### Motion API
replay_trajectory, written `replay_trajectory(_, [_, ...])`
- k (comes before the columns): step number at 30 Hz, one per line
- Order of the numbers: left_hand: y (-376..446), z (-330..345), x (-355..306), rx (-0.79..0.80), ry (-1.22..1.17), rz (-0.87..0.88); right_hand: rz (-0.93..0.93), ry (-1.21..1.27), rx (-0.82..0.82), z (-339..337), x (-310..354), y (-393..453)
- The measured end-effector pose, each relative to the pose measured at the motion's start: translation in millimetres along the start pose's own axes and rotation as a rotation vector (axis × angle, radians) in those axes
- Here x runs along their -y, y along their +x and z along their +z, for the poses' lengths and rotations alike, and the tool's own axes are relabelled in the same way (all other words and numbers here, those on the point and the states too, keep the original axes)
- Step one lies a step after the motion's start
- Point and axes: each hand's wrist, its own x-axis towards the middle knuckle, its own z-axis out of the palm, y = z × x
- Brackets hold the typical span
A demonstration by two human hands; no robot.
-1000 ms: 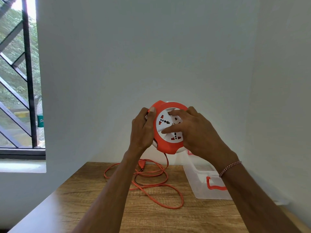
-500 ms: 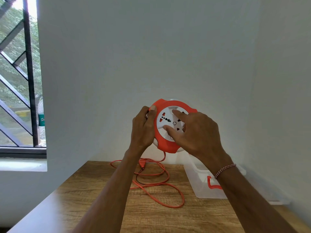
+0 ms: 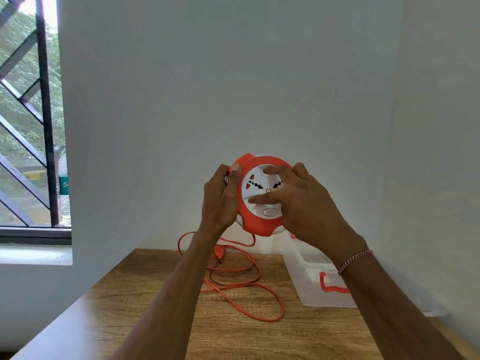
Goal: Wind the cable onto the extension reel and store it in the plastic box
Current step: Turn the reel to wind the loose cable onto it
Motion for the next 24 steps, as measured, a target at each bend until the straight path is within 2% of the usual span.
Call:
replay_trajectory(5, [-0.7, -0.1, -2.0, -0.004, 0.008, 0.002, 0.044, -0.053, -0.041, 3.3, 3.0, -2.4])
replay_trajectory(14, [-0.5, 1.5, -0.1, 0.008, 0.006, 0.020, 0.208, -0.004, -0.184, 9.5, 3.2, -5.3])
replay_trajectory(17, [0.1, 1.2, -0.3, 0.002, 0.010, 0.024, 0.257, 0.024, -0.186, 9.0, 4.0, -2.9])
replay_trajectory(21, [-0.5, 1.1, -1.5, 0.008, 0.004, 0.008, 0.215, 0.054, -0.206, 7.0, 2.7, -1.7])
replay_trajectory(24, [-0.3, 1.2, -1.0, 0.010, 0.003, 0.008, 0.116, 0.106, -0.282, 4.6, 0.0, -0.9])
